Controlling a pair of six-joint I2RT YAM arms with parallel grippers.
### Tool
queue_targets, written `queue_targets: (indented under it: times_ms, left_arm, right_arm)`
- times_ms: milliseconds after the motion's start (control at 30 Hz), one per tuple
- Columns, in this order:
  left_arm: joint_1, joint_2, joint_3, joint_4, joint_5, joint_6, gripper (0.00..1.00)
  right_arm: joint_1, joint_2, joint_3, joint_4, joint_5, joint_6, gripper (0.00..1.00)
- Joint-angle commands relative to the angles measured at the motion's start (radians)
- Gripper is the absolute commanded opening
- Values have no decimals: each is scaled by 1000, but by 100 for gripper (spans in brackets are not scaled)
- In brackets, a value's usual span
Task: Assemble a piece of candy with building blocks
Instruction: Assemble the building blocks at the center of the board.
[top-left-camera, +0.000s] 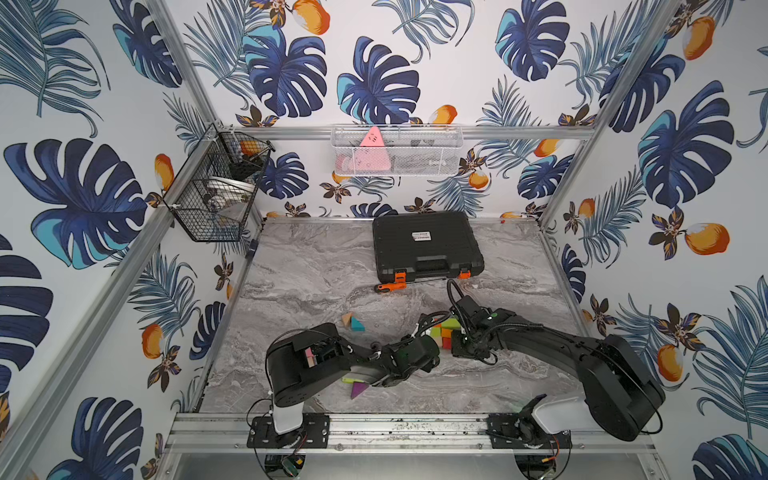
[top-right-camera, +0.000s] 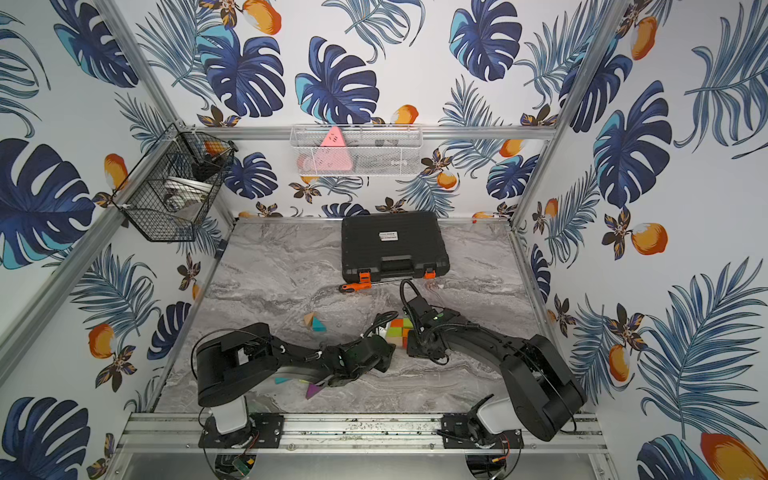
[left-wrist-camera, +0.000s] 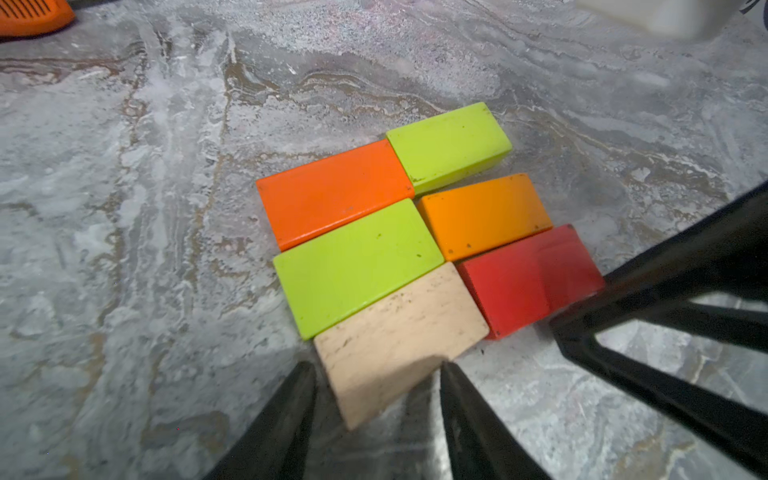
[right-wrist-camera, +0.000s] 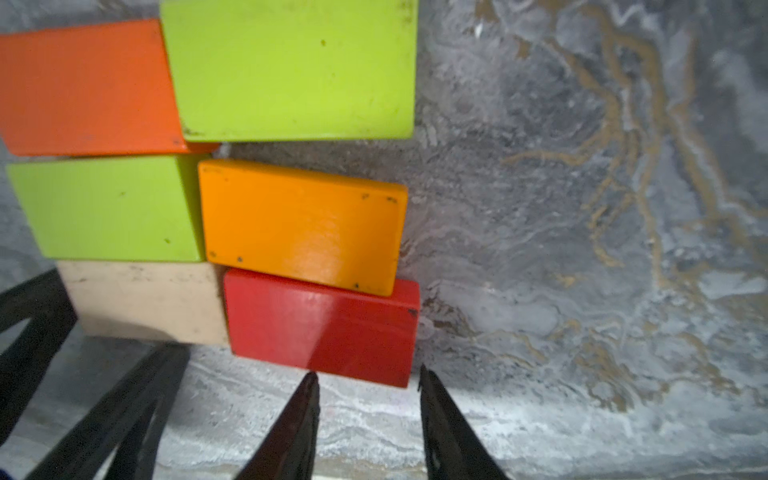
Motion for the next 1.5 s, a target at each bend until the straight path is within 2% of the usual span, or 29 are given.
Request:
queue_targets:
  times_ms: [0, 333, 500, 700, 867, 1133, 1467]
  left_arm:
    - [0, -23, -36, -246, 133, 1, 56]
    - [2, -224, -50, -376, 107, 2, 57]
    - [63, -275, -37, -411, 126, -13, 52]
    - [161, -208, 29, -429, 166, 2, 47]
    - [212, -129, 65, -404, 206, 4, 45]
    - [214, -23, 118, -373, 246, 7, 45]
    - [214, 11, 134, -353, 277, 18, 44]
  right_arm:
    - [1, -26, 5, 7, -5, -10, 43]
    - [-38, -158, 56, -24, -9, -55, 43]
    - [-120, -156, 80, -14, 26, -92, 42]
    - [-221, -10, 149, -2, 47, -141, 41]
    - [-296, 45, 149, 49, 22, -159, 41]
    - [-342, 94, 149, 78, -10, -176, 40]
    - [-342, 105, 122, 94, -28, -183, 41]
